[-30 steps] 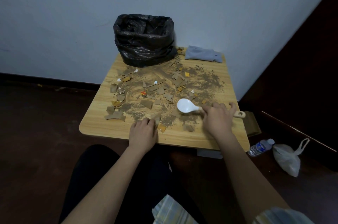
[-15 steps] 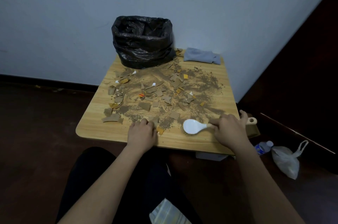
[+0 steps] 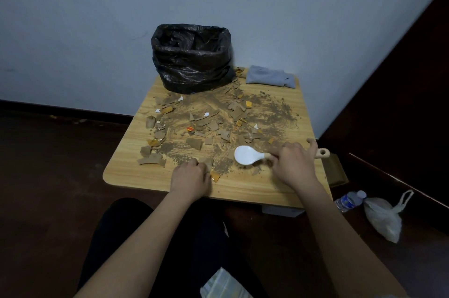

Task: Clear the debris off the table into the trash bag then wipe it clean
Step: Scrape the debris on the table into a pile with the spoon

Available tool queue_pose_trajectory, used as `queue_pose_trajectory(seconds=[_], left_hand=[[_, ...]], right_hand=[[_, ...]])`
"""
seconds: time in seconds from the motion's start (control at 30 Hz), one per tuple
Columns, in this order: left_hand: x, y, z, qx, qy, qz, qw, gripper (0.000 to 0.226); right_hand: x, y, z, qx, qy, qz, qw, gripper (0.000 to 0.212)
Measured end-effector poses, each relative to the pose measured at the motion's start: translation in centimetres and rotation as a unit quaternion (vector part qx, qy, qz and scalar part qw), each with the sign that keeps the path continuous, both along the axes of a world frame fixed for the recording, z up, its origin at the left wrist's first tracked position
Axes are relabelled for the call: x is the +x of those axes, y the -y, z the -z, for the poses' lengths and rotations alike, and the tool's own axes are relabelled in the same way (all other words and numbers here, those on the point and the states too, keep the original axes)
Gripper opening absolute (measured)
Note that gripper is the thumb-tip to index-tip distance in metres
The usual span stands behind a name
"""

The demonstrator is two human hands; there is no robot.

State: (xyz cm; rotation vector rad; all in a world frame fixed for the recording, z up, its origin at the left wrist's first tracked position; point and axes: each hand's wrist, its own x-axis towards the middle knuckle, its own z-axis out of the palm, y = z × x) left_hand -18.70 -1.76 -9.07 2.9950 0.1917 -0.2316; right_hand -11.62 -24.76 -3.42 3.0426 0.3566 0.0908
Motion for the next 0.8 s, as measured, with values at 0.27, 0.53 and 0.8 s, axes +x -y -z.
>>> queue_pose_trajectory(seconds=[0.27,0.53,0.8], left_hand=[[0.2,-0.6,-0.1,-0.021,0.007,0.004,1.000,0.035],[0.3,-0.9,0.1,-0.025,0.005,0.001,1.000,0.036],[0.2,-1.0,-0.1,-0.031,0.012,0.000,0.999,0.036]], right_hand=[[1.8,-2.1,0.4,0.040,0.035,0.092,0.994,0.027],[2.5,-3.6,-0.2,-0.018,-0.020,0.015,1.000,0.022],[2.5,-3.5,0.1,0.066,0.049,0.043,0.996,0.029]])
